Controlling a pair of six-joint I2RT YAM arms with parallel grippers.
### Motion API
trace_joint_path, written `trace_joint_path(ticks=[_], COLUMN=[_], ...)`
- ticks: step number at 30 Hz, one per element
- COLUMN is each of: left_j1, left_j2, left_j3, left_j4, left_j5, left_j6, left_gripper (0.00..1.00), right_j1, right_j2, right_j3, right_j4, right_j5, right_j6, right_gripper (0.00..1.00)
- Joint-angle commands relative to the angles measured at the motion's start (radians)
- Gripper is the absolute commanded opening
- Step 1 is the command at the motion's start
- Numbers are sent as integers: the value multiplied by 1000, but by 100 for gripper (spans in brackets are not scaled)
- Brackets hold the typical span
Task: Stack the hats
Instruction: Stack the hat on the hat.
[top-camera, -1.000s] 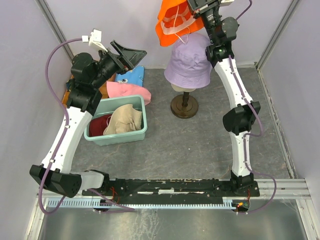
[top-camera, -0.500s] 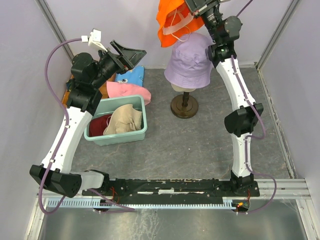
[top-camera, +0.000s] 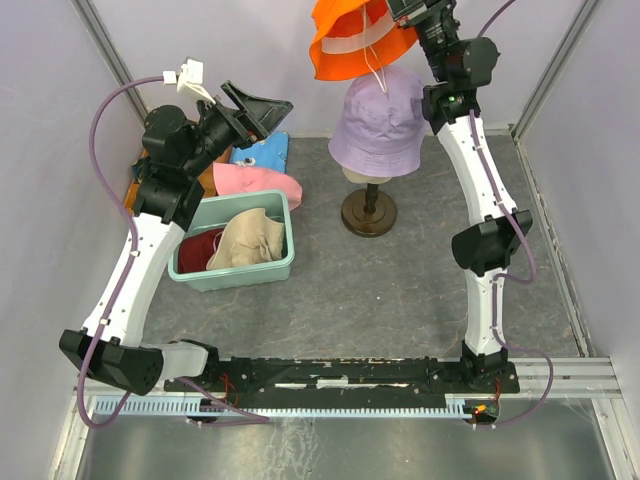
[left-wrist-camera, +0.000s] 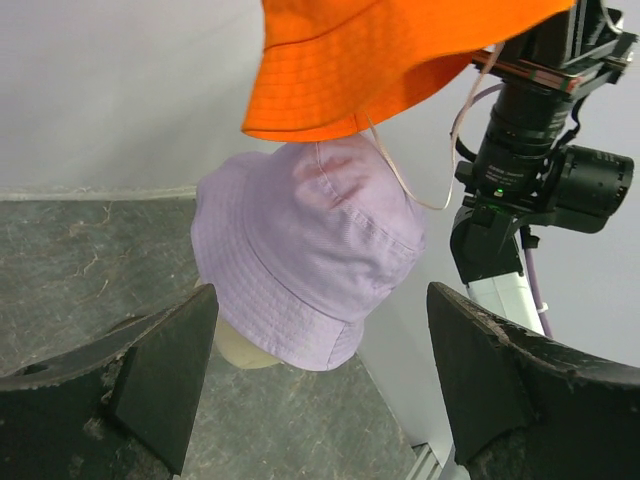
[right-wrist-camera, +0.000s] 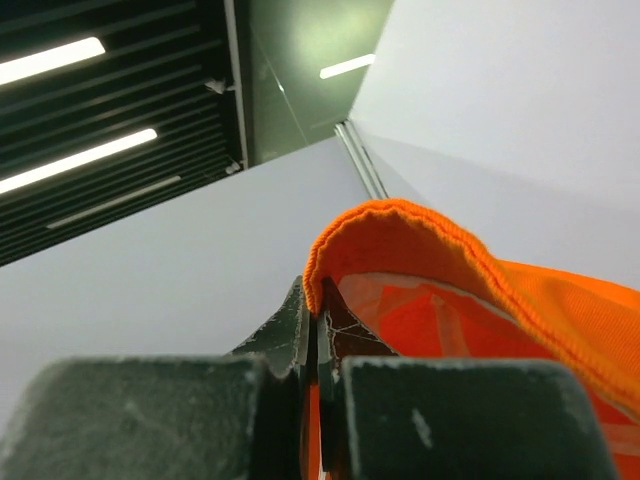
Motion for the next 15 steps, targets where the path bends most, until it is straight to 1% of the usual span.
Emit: trace_joint_path(ticks=[1,4,7,10,15], left_j1=[1,1,1,1,1], left_j2=[-25,-31,-36,-41,-42], left_j3=[29,29,26,30,27], left_j4=[-1,-11,-24,-33,-41], left_j5=[-16,-22,-30,-37,-43], left_j6=[42,48,59,68,72], left_gripper=[91,91,91,91,91], right_j1=[3,3,3,-6,-62], right_j2=[-32,-15,-33,-45,-51], right_j3=[-10,-8,-34,-8,13], right_j4=[-64,-68,-58,-110,-101], right_j5=[-27,-6,40,57,74], right_j6=[-97,-155,-256,-360,-369], right_gripper=[0,0,0,0,0])
